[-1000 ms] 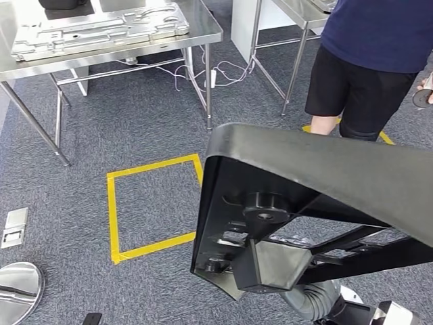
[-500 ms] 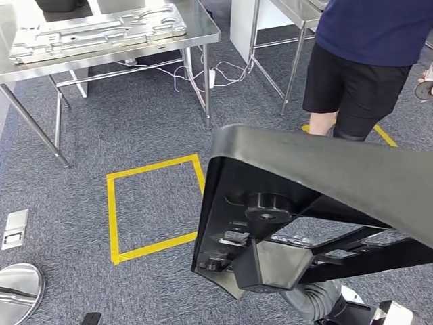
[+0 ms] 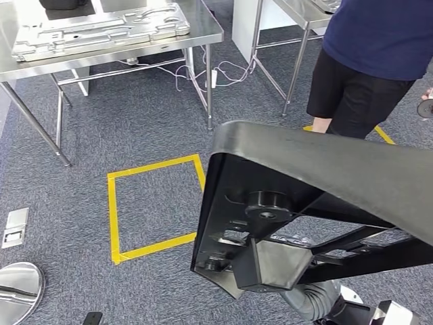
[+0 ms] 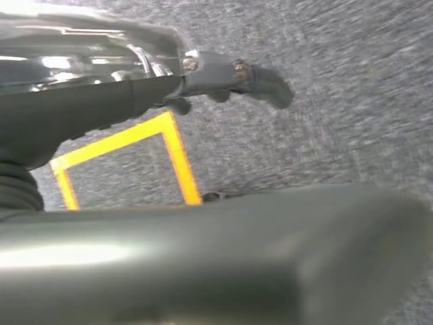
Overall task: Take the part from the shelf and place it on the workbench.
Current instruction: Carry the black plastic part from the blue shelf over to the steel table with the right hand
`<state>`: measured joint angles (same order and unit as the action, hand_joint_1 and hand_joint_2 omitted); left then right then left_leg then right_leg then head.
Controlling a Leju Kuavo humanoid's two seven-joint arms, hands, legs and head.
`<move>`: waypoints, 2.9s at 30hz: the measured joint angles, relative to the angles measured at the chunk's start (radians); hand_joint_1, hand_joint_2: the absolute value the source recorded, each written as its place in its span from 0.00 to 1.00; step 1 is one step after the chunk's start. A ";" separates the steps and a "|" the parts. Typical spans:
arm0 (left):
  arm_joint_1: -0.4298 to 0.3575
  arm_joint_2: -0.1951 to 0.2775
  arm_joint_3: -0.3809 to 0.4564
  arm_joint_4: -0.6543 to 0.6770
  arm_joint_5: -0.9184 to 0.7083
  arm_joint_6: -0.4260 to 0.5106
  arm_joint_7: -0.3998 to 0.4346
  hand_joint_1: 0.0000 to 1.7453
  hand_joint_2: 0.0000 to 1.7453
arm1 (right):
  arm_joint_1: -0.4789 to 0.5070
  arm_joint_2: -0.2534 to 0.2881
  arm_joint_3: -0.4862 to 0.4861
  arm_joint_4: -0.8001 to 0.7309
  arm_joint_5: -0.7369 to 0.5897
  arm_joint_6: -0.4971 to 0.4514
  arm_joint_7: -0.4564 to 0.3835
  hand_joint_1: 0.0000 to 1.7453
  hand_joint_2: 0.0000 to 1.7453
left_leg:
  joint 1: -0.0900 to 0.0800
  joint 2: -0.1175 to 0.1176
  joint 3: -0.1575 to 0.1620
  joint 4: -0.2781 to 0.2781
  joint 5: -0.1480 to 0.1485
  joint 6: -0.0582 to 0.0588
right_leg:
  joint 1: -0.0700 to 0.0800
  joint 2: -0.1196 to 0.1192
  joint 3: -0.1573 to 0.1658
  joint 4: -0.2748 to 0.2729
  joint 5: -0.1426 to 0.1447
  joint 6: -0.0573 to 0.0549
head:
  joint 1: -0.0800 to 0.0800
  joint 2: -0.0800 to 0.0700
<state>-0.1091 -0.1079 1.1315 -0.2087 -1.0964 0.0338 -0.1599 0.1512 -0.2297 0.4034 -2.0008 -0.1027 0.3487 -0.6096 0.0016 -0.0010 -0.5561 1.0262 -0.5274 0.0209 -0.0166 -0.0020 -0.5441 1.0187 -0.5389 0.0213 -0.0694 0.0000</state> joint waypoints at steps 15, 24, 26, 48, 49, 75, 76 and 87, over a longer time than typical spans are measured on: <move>-0.001 0.000 0.000 0.000 0.000 0.000 0.000 0.00 1.00 | 0.001 -0.001 0.000 0.000 0.000 0.000 0.000 1.00 1.00 | 0.000 0.002 0.006 -0.003 -0.002 -0.003 | 0.002 0.004 -0.009 0.005 0.006 -0.002 | 0.000 0.000; 0.002 -0.001 0.000 0.000 0.000 0.000 0.000 0.00 1.00 | 0.001 0.000 0.000 0.000 0.000 0.000 0.000 1.00 1.00 | 0.006 0.002 -0.096 0.231 -0.095 -0.023 | 0.000 -0.002 -0.007 0.003 0.007 -0.027 | -0.001 0.000; 0.001 0.000 0.000 0.000 0.000 0.000 0.000 0.00 1.00 | 0.001 0.000 0.000 0.000 0.000 0.000 0.000 1.00 1.00 | 0.003 0.002 -0.034 0.094 -0.024 -0.010 | 0.002 -0.001 -0.002 0.003 0.004 -0.025 | -0.001 0.000; -0.002 0.000 0.000 0.000 0.000 0.000 0.000 0.00 1.00 | 0.000 -0.001 0.000 0.001 -0.001 0.000 0.000 1.00 1.00 | 0.001 0.003 0.005 0.019 -0.031 -0.012 | -0.002 0.002 -0.015 0.003 0.013 -0.018 | -0.001 0.000; -0.002 0.000 0.000 0.000 0.000 0.000 0.000 0.00 1.00 | 0.000 -0.001 0.000 0.000 0.000 0.000 0.000 1.00 1.00 | 0.003 0.003 -0.013 0.061 -0.058 -0.017 | -0.003 0.001 -0.015 0.002 0.014 -0.023 | -0.001 0.000; -0.001 0.000 0.000 0.000 0.000 0.000 0.000 0.00 1.00 | 0.001 -0.001 0.000 0.001 0.000 0.000 0.000 1.00 1.00 | -0.002 0.005 0.012 -0.006 -0.006 0.002 | 0.001 0.004 -0.011 0.007 0.006 0.008 | -0.001 0.000; -0.001 0.000 0.000 0.000 0.000 0.000 0.000 0.00 1.00 | 0.001 -0.001 0.000 0.001 0.000 0.000 0.000 1.00 1.00 | -0.002 0.005 0.012 -0.006 -0.005 -0.001 | 0.001 0.005 -0.012 0.007 0.007 0.000 | -0.001 0.000; 0.001 0.000 0.000 0.000 0.000 0.000 0.000 0.00 1.00 | 0.000 0.000 0.000 0.001 0.000 0.000 0.000 1.00 1.00 | 0.002 0.004 -0.042 0.114 -0.033 -0.009 | 0.001 0.000 -0.005 0.005 0.005 -0.026 | -0.001 0.000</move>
<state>-0.1077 -0.1083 1.1311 -0.2087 -1.0964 0.0336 -0.1599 0.1517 -0.2302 0.4032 -2.0002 -0.1030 0.3483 -0.6096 0.0040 0.0030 -0.5983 1.1406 -0.5607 0.0119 -0.0155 -0.0018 -0.5487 1.0234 -0.5340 -0.0050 -0.0701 0.0000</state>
